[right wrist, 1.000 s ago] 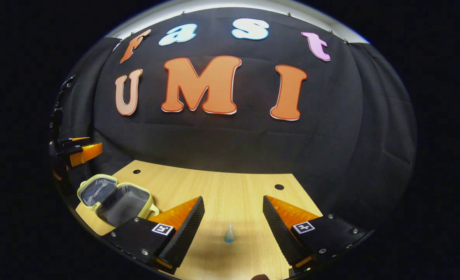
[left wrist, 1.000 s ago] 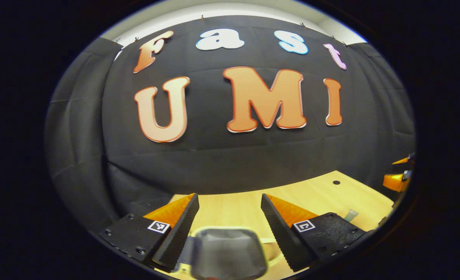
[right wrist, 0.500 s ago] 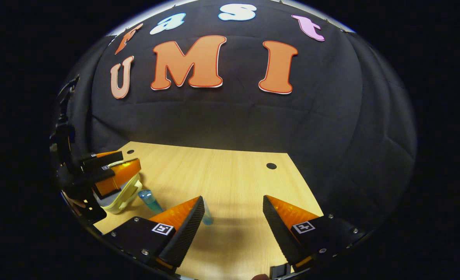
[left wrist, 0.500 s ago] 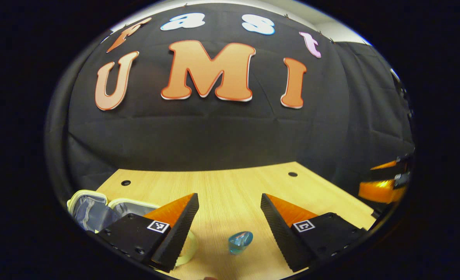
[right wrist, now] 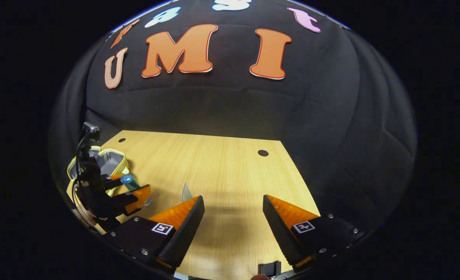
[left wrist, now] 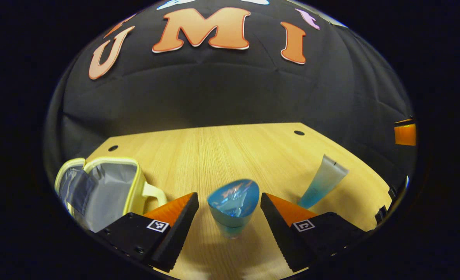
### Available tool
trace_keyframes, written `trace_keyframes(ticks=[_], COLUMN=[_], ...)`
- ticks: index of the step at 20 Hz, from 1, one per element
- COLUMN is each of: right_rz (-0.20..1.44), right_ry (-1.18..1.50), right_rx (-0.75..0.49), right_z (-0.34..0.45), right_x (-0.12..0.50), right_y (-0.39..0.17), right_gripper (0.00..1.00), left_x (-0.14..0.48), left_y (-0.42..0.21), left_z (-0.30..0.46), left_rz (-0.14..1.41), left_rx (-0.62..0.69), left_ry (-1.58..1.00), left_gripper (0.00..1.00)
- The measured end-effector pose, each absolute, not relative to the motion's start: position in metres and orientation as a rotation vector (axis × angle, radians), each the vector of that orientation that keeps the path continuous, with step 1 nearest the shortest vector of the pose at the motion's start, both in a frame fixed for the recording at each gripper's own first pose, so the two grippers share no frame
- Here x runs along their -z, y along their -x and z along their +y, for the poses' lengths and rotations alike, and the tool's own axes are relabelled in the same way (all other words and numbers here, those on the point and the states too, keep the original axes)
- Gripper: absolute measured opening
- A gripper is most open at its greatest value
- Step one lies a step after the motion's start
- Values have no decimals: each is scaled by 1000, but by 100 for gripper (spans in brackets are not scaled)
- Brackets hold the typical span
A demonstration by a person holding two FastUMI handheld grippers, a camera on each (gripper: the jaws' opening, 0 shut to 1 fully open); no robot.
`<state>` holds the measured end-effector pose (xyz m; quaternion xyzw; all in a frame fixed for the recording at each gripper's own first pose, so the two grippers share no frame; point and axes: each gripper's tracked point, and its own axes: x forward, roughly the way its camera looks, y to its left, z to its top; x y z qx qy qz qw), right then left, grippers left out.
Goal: First open the suitcase, pack the skin care products into it, and then close the suitcase.
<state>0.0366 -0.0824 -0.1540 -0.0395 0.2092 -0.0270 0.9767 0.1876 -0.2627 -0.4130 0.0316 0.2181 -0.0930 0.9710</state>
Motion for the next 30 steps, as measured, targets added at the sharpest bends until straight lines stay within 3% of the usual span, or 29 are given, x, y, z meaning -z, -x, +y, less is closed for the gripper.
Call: trace_keyframes(ticks=[3,5,8,13,19,30], right_rz=[445,462,480,504,568,721], right_ry=[74,88,94,31,-53,113], right_rx=[60,66,57,-31,-201,-220], right_z=[-82,-82,-72,-38,20,26], right_x=[163,171,186,198,227,307], right_y=[-36,-36,-37,-40,-56,-111], right_gripper=[96,96,96,96,96,94], left_x=[428,437,434,420,353,299], left_y=[-192,-196,-195,-170,-107,-38], left_z=[-261,-268,-275,-284,-273,-179], left_rz=[463,473,476,557,603,564], left_rx=[170,197,242,310,338,112], left_ry=[-40,-30,-55,-72,42,97], left_gripper=[96,87,51,48,48,48])
